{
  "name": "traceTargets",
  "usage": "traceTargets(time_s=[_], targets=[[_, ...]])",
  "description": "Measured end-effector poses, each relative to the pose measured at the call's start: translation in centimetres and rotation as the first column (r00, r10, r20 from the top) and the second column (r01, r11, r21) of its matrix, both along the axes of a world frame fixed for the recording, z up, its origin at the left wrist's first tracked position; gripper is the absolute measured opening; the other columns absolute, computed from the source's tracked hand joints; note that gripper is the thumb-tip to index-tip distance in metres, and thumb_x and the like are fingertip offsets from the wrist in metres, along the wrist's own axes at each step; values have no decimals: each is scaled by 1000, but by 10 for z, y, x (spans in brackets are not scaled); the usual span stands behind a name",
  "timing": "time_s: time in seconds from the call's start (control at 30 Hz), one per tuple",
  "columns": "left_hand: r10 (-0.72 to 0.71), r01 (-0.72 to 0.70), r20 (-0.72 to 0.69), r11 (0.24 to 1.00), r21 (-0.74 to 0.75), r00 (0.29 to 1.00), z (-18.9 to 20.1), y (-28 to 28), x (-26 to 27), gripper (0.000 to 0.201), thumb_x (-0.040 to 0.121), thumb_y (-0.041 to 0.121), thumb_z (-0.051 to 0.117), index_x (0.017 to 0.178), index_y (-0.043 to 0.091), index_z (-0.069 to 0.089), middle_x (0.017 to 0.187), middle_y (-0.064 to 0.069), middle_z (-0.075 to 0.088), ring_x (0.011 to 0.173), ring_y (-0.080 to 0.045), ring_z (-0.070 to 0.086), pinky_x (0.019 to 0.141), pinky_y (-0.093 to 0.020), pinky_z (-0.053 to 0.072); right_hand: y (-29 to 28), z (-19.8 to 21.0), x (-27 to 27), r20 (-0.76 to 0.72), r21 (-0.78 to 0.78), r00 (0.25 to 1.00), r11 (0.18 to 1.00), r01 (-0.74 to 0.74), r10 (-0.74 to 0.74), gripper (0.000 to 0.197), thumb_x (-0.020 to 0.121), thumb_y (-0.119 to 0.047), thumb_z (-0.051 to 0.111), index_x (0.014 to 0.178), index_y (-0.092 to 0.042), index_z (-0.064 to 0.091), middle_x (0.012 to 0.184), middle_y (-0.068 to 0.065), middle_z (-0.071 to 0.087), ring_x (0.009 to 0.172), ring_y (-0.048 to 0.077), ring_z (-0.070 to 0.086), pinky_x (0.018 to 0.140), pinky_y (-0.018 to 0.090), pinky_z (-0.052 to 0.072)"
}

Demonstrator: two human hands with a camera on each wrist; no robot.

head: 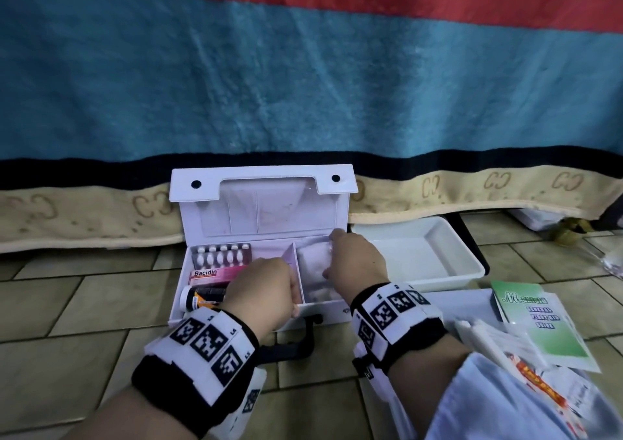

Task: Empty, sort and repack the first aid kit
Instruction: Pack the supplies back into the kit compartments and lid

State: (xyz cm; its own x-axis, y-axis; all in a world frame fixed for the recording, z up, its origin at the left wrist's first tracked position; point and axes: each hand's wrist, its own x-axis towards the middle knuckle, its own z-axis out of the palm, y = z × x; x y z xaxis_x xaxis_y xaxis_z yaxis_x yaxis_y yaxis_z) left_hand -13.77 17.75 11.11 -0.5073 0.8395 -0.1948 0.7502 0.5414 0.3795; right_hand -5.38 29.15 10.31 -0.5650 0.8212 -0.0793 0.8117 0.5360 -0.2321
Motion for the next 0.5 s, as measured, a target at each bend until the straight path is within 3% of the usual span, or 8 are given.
traceTargets(time_s=[0.07, 0.13, 0.27, 0.4, 0.5], targets=[[5, -5, 2, 1000, 5, 1000, 0, 0, 0, 12, 70, 19, 79, 69, 28, 70, 85, 5, 71, 86, -16, 64, 81, -31, 54, 1, 0, 1, -74, 33, 997, 999, 1, 1, 49, 83, -5, 64, 126, -17, 42, 124, 9, 46, 98, 29, 61, 69, 33, 46], [12, -12, 2, 1000, 5, 1000, -1, 0, 0, 22, 70, 18, 78, 58, 29, 63, 82, 5, 71, 84, -16, 65, 80, -32, 55, 2, 0, 1, -76, 82, 996, 996, -42, 49, 40, 84, -3, 59, 121, -15, 49, 123, 7, 46, 97, 28, 61, 70, 33, 47], [19, -19, -7, 1000, -6, 1000, 0, 1, 0, 32, 70, 17, 78, 51, 30, 55, 77, 6, 65, 85, -17, 65, 80, -32, 55, 0, -6, -2, 171, 82, 934, 940, -330, 313, 28, 87, -15, 56, 114, -13, 65, 121, 7, 57, 113, 27, 52, 94, 33, 46], [8, -8, -7, 1000, -4, 1000, 1, 0, 1, 32, 70, 19, 79, 51, 30, 55, 75, 6, 63, 85, -17, 64, 79, -31, 54, -2, -10, -4, 198, -9, 897, 915, -402, 396, 22, 85, -22, 61, 106, -18, 63, 118, 5, 63, 100, 23, 59, 88, 31, 47], [3, -3, 3, 1000, -1, 1000, 1, 0, 1, 26, 69, 20, 79, 56, 29, 58, 84, 3, 69, 87, -19, 65, 80, -32, 55, 0, -14, -4, 184, 19, 900, 914, -404, 394, 40, 85, -21, 60, 125, -16, 55, 124, 7, 57, 113, 26, 54, 95, 34, 45]])
